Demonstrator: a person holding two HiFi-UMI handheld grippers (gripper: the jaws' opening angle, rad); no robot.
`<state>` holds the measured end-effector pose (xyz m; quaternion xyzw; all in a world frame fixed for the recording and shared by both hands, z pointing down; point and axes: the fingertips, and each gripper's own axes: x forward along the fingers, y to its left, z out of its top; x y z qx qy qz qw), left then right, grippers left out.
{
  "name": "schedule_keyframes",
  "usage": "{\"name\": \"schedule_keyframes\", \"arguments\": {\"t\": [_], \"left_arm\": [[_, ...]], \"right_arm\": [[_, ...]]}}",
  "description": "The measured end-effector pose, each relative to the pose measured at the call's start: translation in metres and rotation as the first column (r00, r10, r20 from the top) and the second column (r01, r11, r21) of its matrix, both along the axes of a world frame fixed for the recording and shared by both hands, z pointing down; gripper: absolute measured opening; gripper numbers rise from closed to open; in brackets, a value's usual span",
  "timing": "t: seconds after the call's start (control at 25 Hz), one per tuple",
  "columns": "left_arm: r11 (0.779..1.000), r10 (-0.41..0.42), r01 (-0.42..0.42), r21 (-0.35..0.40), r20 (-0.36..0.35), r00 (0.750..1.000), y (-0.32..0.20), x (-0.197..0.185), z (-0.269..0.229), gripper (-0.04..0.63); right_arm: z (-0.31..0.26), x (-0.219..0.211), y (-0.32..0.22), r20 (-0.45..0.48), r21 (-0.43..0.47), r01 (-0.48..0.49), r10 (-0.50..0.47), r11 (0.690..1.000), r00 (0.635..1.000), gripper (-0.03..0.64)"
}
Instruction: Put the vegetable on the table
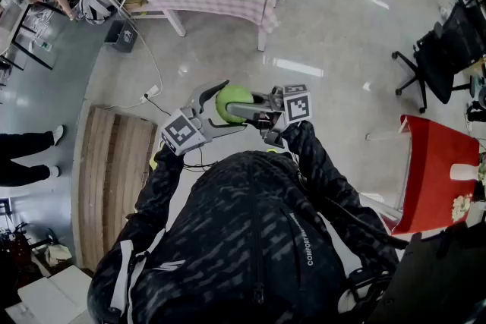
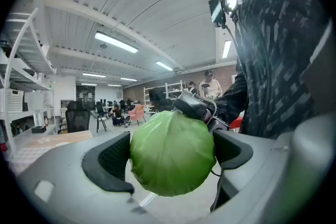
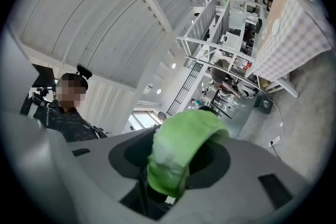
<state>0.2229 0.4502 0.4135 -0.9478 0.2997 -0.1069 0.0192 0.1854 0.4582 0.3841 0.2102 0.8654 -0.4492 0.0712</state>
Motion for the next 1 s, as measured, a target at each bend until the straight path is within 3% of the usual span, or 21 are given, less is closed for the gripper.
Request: {"name": "schedule_keyframes", "arguments": {"t": [0.2, 0.4, 1.0], "left_arm": [[1.000, -0.011, 0.011, -0.003, -0.007, 1.000, -0.003, -0.003, -0.003, 0.485], [1.000, -0.013, 0.013, -0.016, -0.029, 1.000, -0.003, -0.005, -0.002, 0.485], [1.000, -0.017, 0.017, 0.011, -0.013, 1.000, -0.002, -0.031, 0.006, 0.483]], "right_arm": [[0.002, -0.006, -0.001, -0.019, 0.012, 0.001, -0.001, 1.000, 1.000, 0.152], [0.004, -0.008, -0.003, -0.009, -0.038, 0.003, -0.003, 0.999, 1.000, 0.153], [0.013, -0.035, -0.001, -0.050, 0.010, 0.005, -0.004, 1.000, 0.999, 0.153]]}}
